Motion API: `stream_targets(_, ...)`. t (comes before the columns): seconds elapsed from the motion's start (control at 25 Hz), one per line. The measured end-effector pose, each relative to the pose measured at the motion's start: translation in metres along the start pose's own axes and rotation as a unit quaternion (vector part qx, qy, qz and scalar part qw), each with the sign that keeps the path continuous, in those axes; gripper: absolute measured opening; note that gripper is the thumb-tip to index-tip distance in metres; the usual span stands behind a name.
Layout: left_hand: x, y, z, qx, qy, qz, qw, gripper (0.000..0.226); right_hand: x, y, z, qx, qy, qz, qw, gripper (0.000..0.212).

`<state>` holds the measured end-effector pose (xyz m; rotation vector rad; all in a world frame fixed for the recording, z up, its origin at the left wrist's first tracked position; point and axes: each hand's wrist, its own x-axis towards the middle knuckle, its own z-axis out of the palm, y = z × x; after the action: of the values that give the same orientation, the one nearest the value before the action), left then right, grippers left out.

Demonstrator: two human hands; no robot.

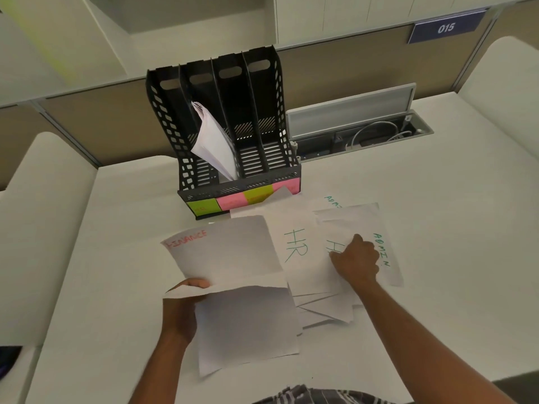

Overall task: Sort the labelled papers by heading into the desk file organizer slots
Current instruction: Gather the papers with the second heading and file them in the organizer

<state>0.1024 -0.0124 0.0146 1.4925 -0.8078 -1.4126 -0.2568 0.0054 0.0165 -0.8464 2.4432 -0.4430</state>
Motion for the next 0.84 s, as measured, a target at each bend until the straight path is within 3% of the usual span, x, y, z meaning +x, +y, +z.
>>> stream_targets(0.16, 0.001, 0.001, -0.006, -0.038, 0.013, -0.024, 0.999, 0.041, 0.008, -0.002, -0.007, 0.129, -0.002, 0.0, 0.992, 0.071)
stream_targets(0.24, 0.001, 0.001, -0.006, -0.048, 0.018, -0.026, 0.998, 0.033, 0.001, -0.005, -0.01, 0.149, 0.023, -0.075, 0.986, 0.058)
stream_targets(0.32, 0.002, 0.001, -0.002, -0.049, 0.018, -0.037, 0.998, 0.025, -0.015, -0.01, -0.01, 0.144, 0.056, -0.215, 0.964, 0.041)
stream_targets(0.44, 0.002, -0.001, 0.0, -0.052, 0.03, -0.053, 0.997, 0.028, -0.054, -0.011, -0.001, 0.138, 0.11, -0.464, 0.868, 0.032)
stream_targets(0.56, 0.001, -0.003, -0.002, -0.05, 0.024, -0.038, 0.998, 0.032, -0.091, 0.0, 0.012, 0.17, 0.124, -0.608, 0.765, 0.026)
stream_targets(0.68, 0.0, -0.009, -0.01, -0.05, 0.033, -0.029, 0.998, 0.05, -0.105, 0.008, 0.016, 0.211, 0.113, -0.629, 0.739, 0.02)
stream_targets(0.76, 0.0, -0.012, -0.013, -0.06, 0.051, -0.032, 0.996, 0.054, -0.103, 0.009, 0.013, 0.247, 0.115, -0.587, 0.762, 0.015)
stream_targets(0.84, -0.002, -0.012, -0.013, -0.074, 0.066, -0.029, 0.995, 0.055, -0.094, 0.004, 0.004, 0.291, 0.133, -0.495, 0.808, 0.014)
